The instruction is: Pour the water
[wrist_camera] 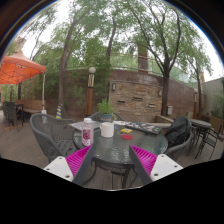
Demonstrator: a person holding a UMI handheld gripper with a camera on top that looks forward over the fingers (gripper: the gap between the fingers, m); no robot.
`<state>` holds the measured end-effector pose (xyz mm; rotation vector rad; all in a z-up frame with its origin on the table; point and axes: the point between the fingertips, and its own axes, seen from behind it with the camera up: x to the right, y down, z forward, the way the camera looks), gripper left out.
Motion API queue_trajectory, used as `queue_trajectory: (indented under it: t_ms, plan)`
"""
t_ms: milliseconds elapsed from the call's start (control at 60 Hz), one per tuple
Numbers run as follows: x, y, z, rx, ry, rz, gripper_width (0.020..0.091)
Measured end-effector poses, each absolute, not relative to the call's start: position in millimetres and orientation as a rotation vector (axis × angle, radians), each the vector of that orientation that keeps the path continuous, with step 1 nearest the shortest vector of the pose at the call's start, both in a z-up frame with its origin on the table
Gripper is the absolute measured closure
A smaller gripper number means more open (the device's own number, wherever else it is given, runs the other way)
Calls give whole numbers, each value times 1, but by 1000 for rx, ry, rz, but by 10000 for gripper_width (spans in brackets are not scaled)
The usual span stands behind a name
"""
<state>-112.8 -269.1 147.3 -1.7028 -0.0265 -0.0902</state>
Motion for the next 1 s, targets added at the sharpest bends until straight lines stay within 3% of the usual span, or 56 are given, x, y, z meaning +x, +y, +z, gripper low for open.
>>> queue_trajectory:
  t_ms: [550,683,867,1000]
  plan:
    - [-117,-298,161,-1684,-14,-115,266]
    - [-143,-264,144,-1706,8,-4,267]
    - [-178,-193,152,-1632,35,8,271]
    - [-215,-124,129,-1649,22,2,274]
